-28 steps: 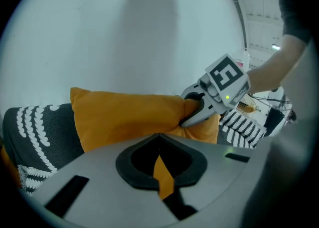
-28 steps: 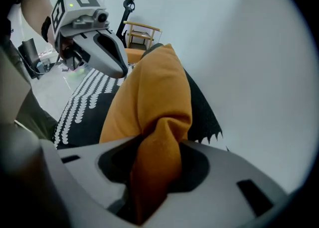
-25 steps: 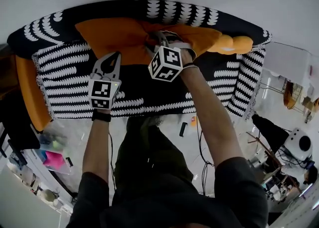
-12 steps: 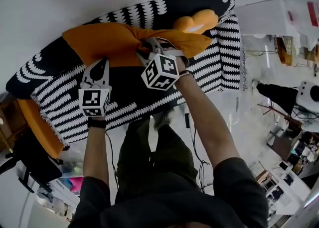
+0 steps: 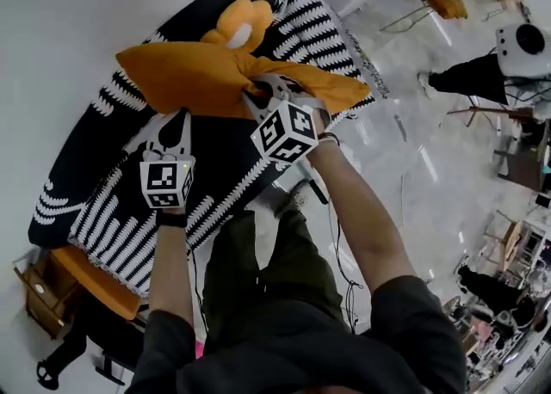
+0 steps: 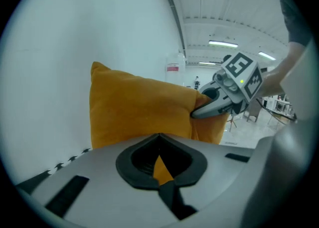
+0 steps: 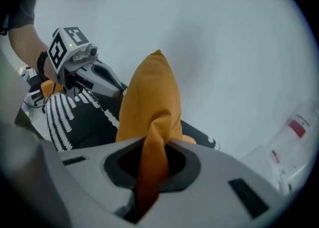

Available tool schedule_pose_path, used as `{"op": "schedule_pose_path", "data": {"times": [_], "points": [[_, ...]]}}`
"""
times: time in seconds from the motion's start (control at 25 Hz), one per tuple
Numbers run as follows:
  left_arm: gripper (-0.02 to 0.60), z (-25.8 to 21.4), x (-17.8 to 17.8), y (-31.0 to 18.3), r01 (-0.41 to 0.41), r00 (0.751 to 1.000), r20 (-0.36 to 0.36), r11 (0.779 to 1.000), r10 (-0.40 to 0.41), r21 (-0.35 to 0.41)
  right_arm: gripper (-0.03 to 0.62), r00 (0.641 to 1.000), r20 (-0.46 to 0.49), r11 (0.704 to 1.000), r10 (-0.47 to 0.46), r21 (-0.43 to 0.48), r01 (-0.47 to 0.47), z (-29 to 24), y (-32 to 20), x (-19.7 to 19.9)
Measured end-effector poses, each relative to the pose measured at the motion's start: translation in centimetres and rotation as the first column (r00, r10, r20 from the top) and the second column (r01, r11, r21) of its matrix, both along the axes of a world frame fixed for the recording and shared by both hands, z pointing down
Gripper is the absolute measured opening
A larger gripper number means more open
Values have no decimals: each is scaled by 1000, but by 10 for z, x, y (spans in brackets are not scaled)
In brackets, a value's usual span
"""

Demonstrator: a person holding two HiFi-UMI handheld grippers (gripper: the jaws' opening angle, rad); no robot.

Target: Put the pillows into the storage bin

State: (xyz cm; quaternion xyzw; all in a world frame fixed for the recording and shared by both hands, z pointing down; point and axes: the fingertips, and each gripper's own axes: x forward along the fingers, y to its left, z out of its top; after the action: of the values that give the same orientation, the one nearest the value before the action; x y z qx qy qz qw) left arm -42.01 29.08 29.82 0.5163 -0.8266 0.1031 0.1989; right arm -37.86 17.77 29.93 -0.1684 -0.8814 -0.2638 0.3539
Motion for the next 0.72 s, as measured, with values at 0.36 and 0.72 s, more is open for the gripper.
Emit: {"op": "schedule_pose_path", "data": {"times": [0.36,0.72], "points": [[5,10,138,-180,-287,958,-4,958,287,-24,41,949,-26,950,313,7,-313,10,-171,181],[5,18,290,-338,-547,837,-13,836,547,-34,41,759,-61,760,648,-26,-650,28,-302,399]]}}
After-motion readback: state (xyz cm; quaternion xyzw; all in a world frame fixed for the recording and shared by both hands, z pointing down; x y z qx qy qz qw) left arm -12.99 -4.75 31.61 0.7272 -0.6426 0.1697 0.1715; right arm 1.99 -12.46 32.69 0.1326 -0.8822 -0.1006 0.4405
